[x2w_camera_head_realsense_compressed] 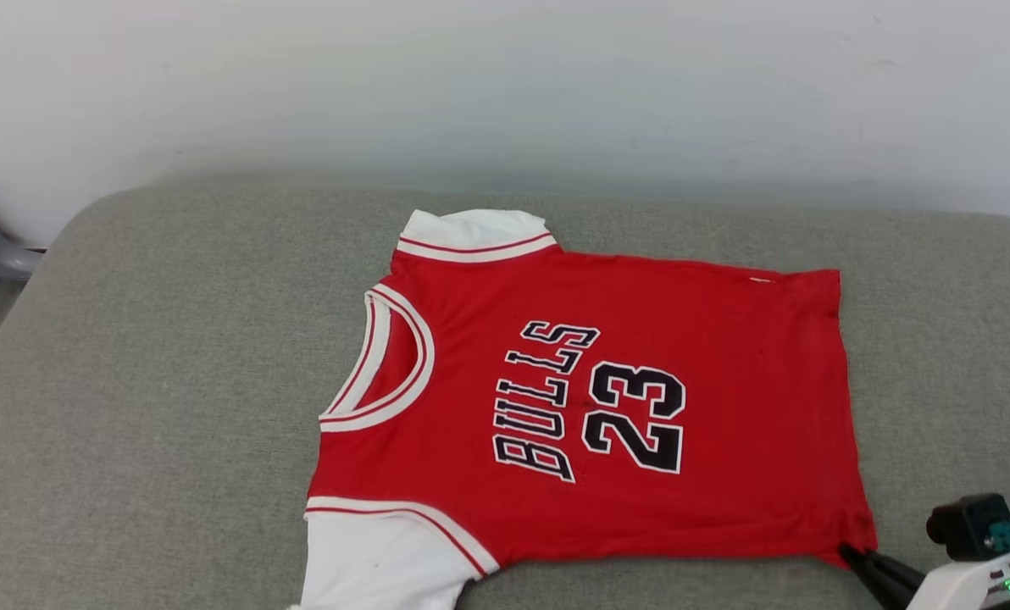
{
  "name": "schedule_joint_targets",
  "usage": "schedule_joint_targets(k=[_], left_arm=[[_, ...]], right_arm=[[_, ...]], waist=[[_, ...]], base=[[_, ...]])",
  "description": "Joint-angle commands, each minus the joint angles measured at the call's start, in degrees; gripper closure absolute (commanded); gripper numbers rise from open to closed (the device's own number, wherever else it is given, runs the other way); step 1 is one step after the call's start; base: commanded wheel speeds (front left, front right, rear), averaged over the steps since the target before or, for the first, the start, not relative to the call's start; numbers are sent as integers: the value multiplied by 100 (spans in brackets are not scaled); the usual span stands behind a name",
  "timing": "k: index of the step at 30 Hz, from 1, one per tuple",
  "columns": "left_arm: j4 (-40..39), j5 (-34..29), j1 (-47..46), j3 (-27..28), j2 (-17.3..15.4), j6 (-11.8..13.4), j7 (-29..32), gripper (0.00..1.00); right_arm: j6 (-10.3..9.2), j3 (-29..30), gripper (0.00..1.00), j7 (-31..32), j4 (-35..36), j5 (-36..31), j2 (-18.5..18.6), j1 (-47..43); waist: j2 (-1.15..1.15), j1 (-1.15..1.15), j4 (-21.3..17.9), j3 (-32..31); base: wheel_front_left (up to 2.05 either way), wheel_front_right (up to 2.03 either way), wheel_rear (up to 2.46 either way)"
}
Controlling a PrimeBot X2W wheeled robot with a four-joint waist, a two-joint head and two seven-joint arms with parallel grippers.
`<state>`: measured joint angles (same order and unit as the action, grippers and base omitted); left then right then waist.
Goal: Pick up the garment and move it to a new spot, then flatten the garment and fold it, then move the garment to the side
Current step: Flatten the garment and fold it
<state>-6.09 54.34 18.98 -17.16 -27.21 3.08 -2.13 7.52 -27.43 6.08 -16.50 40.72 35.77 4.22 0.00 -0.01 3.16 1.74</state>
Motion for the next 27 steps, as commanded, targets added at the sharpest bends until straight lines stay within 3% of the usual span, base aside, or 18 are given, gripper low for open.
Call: schedule_joint_targets(k=[1,11,27], left_arm=[[-32,41,107,-8,-55,-18,39,100],[-249,148,386,-40,-167,84,232,100],[33,-464,-1084,-6,-439,-222,123,100]], right_arm=[[-6,41,100,-2,41,-7,-29,-157],[-6,512,100,23,278,-172,-127,-808],[-6,731,100,-1,469,-160,-401,-325]], waist=[[0,1,31,-36],[0,1,172,-94],[0,1,-167,198]], base=[[0,0,0],[0,0,0],[0,0,0]])
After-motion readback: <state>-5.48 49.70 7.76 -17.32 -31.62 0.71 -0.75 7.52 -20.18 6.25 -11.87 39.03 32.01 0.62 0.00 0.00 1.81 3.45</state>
